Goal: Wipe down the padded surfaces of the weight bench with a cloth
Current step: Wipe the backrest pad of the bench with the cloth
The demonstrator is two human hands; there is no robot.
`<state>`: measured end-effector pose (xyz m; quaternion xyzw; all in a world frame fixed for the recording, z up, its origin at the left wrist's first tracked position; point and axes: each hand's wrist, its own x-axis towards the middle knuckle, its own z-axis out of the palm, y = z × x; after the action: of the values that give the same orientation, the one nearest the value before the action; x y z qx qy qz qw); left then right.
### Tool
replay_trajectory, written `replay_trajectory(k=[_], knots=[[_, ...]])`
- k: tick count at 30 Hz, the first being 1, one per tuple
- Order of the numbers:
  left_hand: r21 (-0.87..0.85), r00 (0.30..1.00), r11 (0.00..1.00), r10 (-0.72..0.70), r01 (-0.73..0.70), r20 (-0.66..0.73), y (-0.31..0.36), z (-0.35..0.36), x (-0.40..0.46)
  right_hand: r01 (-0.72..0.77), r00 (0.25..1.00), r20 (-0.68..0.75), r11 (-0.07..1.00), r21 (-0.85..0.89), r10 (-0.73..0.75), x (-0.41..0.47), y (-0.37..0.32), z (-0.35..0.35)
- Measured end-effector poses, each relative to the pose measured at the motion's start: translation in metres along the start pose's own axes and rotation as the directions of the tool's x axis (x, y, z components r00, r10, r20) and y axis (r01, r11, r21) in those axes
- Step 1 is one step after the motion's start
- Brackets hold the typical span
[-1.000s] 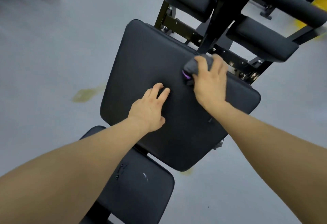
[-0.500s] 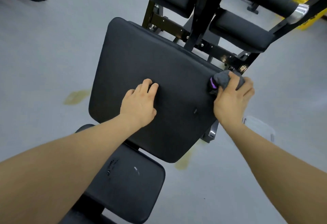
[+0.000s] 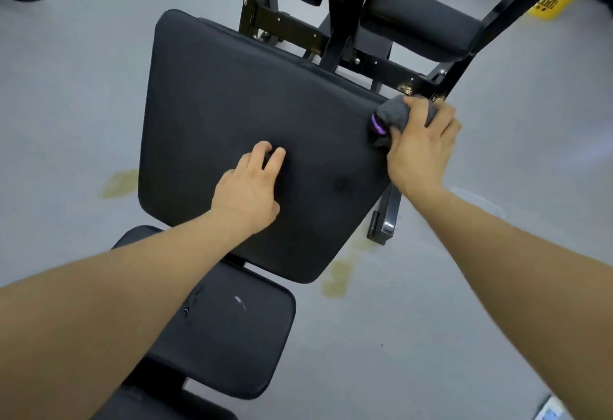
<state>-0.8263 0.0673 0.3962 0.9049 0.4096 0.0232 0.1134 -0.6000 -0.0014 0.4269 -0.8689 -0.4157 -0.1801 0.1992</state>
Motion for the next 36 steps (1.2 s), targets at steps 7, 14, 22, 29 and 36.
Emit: replay_trajectory(k=[7, 14, 22, 29, 36], knots=[[0.025, 1.000, 0.999, 0.019, -0.020, 0.017, -0.002, -0.002, 0.000, 0.199, 0.977, 0.077, 0.980, 0.008, -0.199, -0.074, -0.013, 0.017], [0.002, 1.000, 1.000, 0.002, -0.002, -0.001, 0.000, -0.001, 0.002, -0.030, 0.999, 0.028, 0.999, 0.039, 0.028, -0.008, -0.009, -0.002], [0.023, 0.999, 0.999, 0.040, -0.040, -0.011, -0.005, 0.002, 0.000, 0.172, 0.981, 0.092, 0.985, -0.020, -0.170, -0.084, -0.029, 0.022], [0.025, 0.999, 0.999, 0.035, -0.034, -0.023, -0.004, 0.002, 0.000, 0.092, 0.990, 0.106, 0.996, 0.020, -0.094, -0.005, -0.060, 0.009], [0.057, 0.997, 0.996, 0.076, -0.075, -0.018, -0.009, 0.003, 0.000, 0.306, 0.949, 0.060, 0.951, 0.038, -0.308, -0.050, -0.024, 0.019]])
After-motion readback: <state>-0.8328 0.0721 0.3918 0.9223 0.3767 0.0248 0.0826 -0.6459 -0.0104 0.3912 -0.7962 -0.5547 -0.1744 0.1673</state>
